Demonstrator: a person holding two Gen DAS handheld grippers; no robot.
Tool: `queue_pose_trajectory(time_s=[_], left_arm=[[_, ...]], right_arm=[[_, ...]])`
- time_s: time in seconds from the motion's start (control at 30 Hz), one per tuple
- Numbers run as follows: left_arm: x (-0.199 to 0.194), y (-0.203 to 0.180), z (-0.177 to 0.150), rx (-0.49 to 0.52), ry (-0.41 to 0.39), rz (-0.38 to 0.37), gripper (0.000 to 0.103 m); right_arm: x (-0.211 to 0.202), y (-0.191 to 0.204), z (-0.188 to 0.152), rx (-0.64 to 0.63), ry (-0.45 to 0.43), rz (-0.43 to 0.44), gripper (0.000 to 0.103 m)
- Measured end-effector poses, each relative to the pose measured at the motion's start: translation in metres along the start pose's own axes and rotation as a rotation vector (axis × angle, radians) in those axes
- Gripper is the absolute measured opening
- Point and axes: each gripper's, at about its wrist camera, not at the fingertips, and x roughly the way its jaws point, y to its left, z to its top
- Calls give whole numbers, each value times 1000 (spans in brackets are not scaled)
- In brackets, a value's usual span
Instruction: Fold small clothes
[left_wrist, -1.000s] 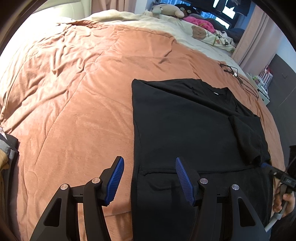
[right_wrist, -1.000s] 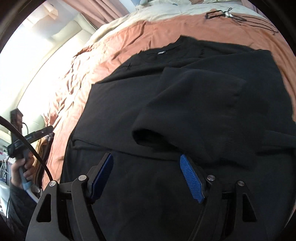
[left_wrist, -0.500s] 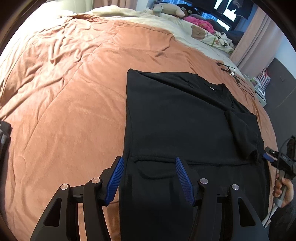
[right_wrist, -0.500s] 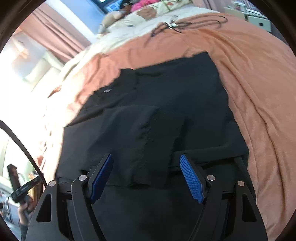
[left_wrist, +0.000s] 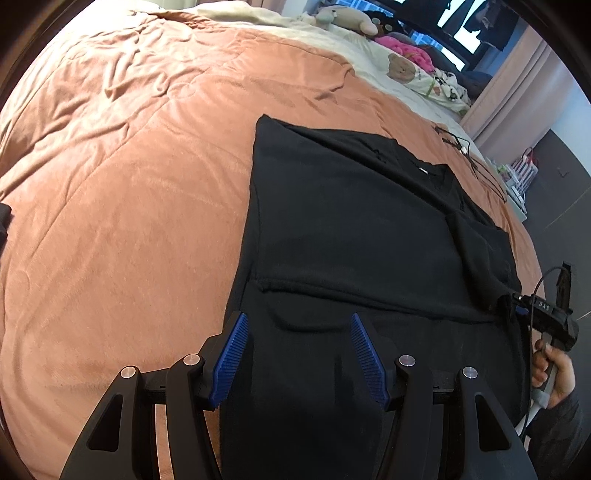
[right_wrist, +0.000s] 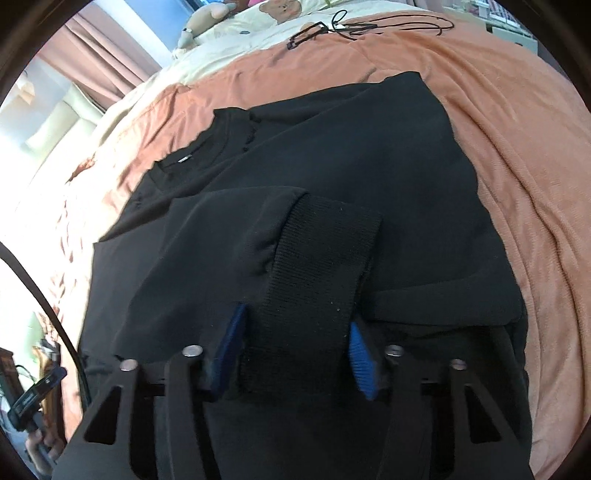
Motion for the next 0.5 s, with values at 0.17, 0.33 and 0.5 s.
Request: queue_pose_trajectory(time_s=[0.17,0.33,0.5], left_arm=[[-4,14,-5,-11,-6,1,60],[-16,32,-5,-35,-29,2,60],[-26,50,-3,-59,-47,11,60]], right_arm=[[-14,24,6,-47,-30,-10,13],[-32,63,9,-117,-60,29,10],[-38,119,6,-215,-70,58,10]])
